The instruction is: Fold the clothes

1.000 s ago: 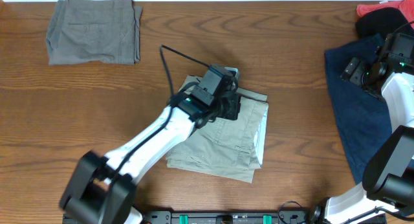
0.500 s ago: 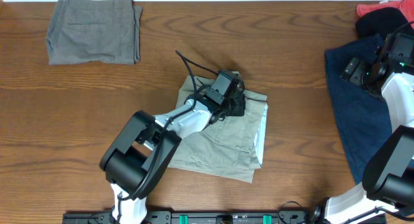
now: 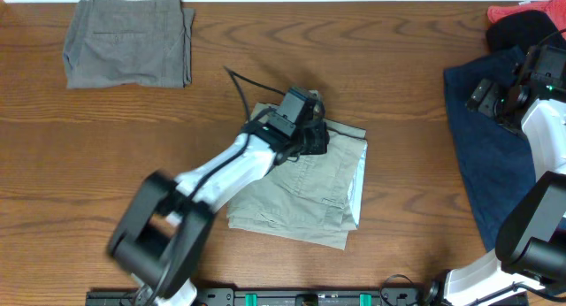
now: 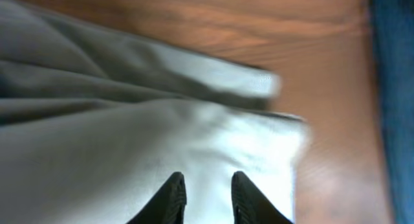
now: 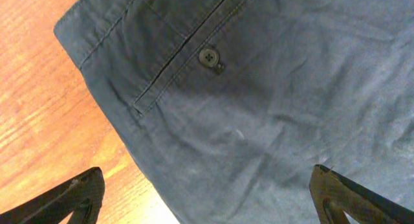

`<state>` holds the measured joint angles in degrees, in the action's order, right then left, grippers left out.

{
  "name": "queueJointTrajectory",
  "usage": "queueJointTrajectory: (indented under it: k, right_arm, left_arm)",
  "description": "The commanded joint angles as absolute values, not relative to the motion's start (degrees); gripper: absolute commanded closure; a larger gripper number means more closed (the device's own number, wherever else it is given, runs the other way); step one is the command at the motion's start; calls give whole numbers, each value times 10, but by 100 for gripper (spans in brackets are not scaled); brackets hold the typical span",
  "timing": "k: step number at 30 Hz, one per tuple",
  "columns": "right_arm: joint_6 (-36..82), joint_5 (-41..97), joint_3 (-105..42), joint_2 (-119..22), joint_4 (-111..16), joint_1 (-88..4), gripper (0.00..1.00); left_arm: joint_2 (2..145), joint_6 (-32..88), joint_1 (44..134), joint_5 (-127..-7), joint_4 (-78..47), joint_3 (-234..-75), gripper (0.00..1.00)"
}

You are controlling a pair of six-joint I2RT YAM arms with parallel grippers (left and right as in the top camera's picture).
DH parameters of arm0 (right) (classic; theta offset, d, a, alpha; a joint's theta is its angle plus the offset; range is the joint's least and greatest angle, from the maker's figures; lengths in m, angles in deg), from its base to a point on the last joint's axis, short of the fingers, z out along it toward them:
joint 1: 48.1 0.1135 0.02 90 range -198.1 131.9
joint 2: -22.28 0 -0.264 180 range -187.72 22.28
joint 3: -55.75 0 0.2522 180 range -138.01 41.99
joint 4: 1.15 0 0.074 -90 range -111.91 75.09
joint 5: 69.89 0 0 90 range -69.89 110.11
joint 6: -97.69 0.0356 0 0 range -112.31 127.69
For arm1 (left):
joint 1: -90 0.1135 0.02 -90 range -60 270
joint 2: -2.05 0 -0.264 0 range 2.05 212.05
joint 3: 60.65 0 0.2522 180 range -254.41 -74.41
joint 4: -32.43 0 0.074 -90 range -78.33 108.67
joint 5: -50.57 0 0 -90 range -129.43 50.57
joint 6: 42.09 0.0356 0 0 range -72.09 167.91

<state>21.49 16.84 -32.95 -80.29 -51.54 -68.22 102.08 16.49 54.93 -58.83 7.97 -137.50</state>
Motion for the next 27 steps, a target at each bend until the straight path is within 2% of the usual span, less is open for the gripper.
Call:
queueJointTrajectory:
  k: [1, 7, 9, 22, 27]
  right_arm:
    - [209, 165, -335, -790, -516, -683, 1]
    - [209, 165, -335, -790, -516, -683, 1]
    - [209, 165, -335, -790, -516, -683, 1]
    - [209, 165, -335, -790, -516, -683, 1]
    - [209, 165, -335, -790, -516, -683, 1]
  left_arm:
    - [933, 168, 550, -597, 13, -1378, 71]
    - [895, 167, 534, -597, -172, -1373, 71]
    - [902, 167, 517, -598, -191, -1360, 71]
    - [1016, 96, 379, -600, -131, -1327, 71]
    - [1079, 96, 343, -600, -71, -1327, 71]
